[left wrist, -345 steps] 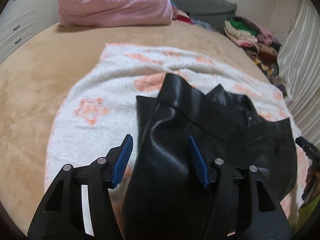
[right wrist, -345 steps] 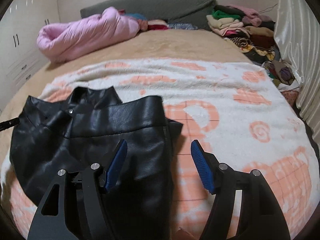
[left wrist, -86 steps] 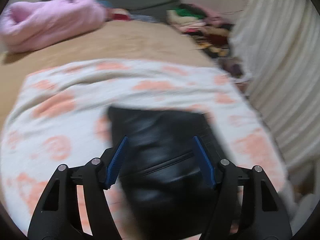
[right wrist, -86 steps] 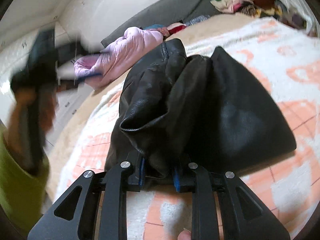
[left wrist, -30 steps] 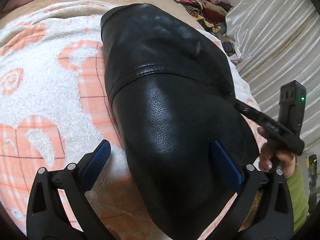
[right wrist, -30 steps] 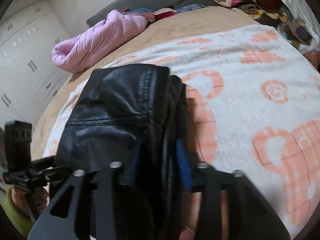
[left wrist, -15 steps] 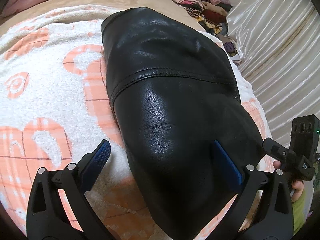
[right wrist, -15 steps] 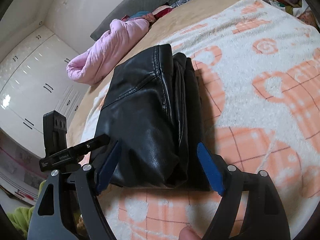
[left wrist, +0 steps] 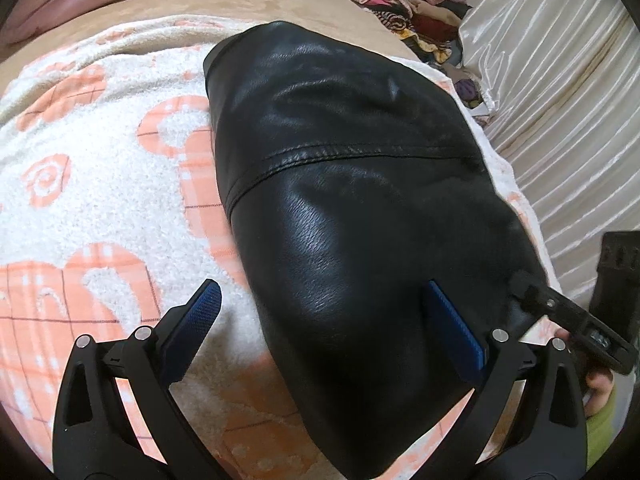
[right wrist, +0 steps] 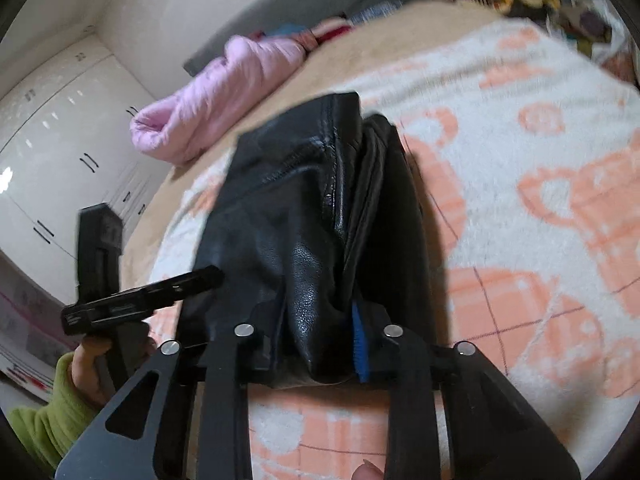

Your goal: Fold large clothes

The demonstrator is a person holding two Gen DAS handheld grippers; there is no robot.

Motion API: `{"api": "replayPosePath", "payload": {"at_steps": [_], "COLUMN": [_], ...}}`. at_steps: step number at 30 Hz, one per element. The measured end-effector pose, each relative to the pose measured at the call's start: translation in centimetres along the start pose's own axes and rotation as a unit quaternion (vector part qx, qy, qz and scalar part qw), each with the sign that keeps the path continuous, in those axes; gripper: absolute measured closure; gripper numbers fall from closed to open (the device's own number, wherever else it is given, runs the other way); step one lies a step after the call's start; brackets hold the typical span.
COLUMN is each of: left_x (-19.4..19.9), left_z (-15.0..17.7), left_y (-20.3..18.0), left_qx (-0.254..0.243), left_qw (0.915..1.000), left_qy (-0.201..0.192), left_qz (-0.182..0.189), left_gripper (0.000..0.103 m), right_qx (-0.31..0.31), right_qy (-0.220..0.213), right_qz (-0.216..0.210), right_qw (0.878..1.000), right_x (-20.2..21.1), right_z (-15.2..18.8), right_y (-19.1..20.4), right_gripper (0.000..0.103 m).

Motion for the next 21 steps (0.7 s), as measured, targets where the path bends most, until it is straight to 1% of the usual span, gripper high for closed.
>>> {"api": "replayPosePath", "payload": {"at_steps": [2, 4, 6, 8, 10, 12, 13, 14, 15, 16, 17, 19, 21], "left_x": [0.3, 0.1, -0.7, -1.6, -2.4, -2.8, -2.9, -2.8, -2.8, -2.6, -2.6, -2.5, -2.6], "left_z": [-0.3, -0.2, 0.3, 0.9, 1.3, 1.4, 1.4, 1.3, 1.2, 1.1, 1.1, 1.2, 1.1], "left_y": [-0.4, -1.1, -1.5, -1.6, -1.5, -1.4, -1.3, -1.2, -1.2, -1.2, -1.4, -1.5, -1.6], "left_qx": [-0.004, -0.012, -0.015, -0.014, -0.011, -0.01, -0.01, -0.012, -0.014, -0.017, -0.02, -0.025, -0.026], "left_qw": [1.0, 0.9999, 0.9998, 0.9997, 0.9998, 0.9998, 0.9997, 0.9997, 0.9998, 0.9998, 0.9997, 0.9996, 0.9996], "left_qy": [-0.003, -0.001, 0.007, 0.016, 0.018, 0.019, 0.019, 0.019, 0.016, 0.014, 0.014, 0.012, 0.01], "left_qz": [0.004, 0.007, 0.009, 0.008, 0.006, 0.007, 0.007, 0.006, 0.003, 0.0, -0.003, -0.006, -0.008], "left_gripper": [0.008, 0.008, 0.008, 0.008, 0.008, 0.008, 0.008, 0.008, 0.008, 0.008, 0.008, 0.008, 0.008], "right_qx": [0.014, 0.016, 0.007, -0.018, -0.044, -0.047, -0.048, -0.045, -0.04, -0.036, -0.033, -0.03, -0.027], "right_qy": [-0.019, -0.022, -0.013, 0.007, 0.01, 0.012, 0.013, 0.017, 0.023, 0.022, 0.01, -0.017, -0.029], "right_qz": [0.008, 0.012, 0.024, 0.027, 0.021, 0.022, 0.024, 0.039, 0.048, 0.049, 0.044, 0.047, 0.055], "right_qw": [1.0, 1.0, 1.0, 0.999, 0.999, 0.999, 0.998, 0.998, 0.998, 0.998, 0.998, 0.998, 0.998], "right_x": [1.2, 1.5, 0.9, -0.5, -1.3, -1.6, -1.6, -1.4, -1.3, -1.0, -0.5, 0.5, 0.5], "right_z": [-0.1, 0.4, 1.4, 2.7, 3.3, 3.6, 3.6, 3.4, 3.2, 2.9, 2.0, -0.2, -3.1], "right_y": [0.4, -0.1, -1.6, -3.4, -4.7, -5.0, -5.0, -5.2, -5.1, -4.9, -4.6, -4.5, -4.2], "right_gripper": [0.079, 0.079, 0.079, 0.079, 0.074, 0.07, 0.058, 0.044, 0.022, 0.019, 0.018, 0.013, 0.013]}}
Point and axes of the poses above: each gripper's, at about its wrist camera, not at the fingertips, and x roughly against the way its jaws point, y to its left, z to its underside, the point moved 9 cm from there along -x, roughly the way its jaws point, and after that the axes turned 5 degrees about z, right-handed, at the moved point
